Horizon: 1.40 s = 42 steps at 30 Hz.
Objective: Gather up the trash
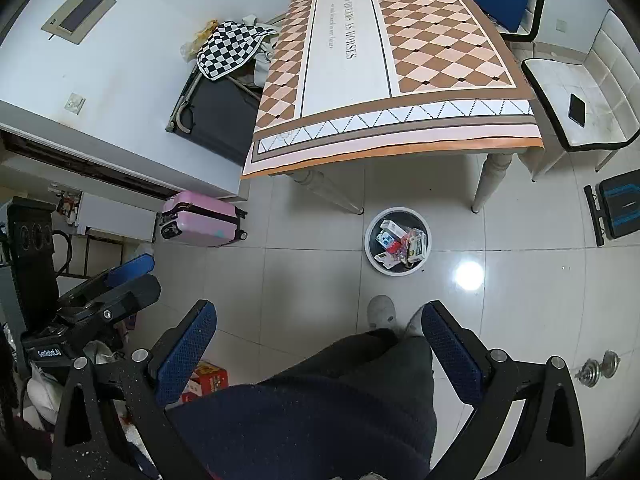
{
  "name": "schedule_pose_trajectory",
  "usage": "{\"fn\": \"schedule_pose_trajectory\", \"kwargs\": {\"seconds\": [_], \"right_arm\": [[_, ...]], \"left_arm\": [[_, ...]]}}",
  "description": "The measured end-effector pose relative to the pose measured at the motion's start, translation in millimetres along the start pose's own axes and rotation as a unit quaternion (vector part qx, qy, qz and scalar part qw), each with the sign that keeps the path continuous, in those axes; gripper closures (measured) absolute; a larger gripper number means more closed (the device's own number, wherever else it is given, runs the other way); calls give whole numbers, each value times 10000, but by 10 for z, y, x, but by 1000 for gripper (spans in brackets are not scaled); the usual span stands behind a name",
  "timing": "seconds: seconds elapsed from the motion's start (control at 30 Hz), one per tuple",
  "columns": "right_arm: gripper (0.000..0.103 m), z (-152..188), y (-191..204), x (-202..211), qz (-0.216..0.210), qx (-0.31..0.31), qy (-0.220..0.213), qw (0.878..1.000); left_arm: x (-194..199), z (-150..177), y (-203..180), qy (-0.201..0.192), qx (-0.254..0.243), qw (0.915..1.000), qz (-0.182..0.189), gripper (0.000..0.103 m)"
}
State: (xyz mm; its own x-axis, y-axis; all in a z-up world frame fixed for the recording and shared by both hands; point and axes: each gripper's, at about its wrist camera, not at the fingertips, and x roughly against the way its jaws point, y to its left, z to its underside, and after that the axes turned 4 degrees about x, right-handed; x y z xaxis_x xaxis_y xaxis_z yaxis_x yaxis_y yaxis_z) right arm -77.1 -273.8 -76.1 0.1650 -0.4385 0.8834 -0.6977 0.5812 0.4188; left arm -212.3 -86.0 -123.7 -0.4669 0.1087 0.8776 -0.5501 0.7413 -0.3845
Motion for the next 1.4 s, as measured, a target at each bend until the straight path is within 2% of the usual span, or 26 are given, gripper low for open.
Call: {"fn": "schedule_pose_trajectory", "kwargs": {"seconds": [1.4], "right_arm": [[0,54,20,63,107,-11,180,9998]], "left_arm": [[-63,4,-66,188,-126,9997,128,0]]}}
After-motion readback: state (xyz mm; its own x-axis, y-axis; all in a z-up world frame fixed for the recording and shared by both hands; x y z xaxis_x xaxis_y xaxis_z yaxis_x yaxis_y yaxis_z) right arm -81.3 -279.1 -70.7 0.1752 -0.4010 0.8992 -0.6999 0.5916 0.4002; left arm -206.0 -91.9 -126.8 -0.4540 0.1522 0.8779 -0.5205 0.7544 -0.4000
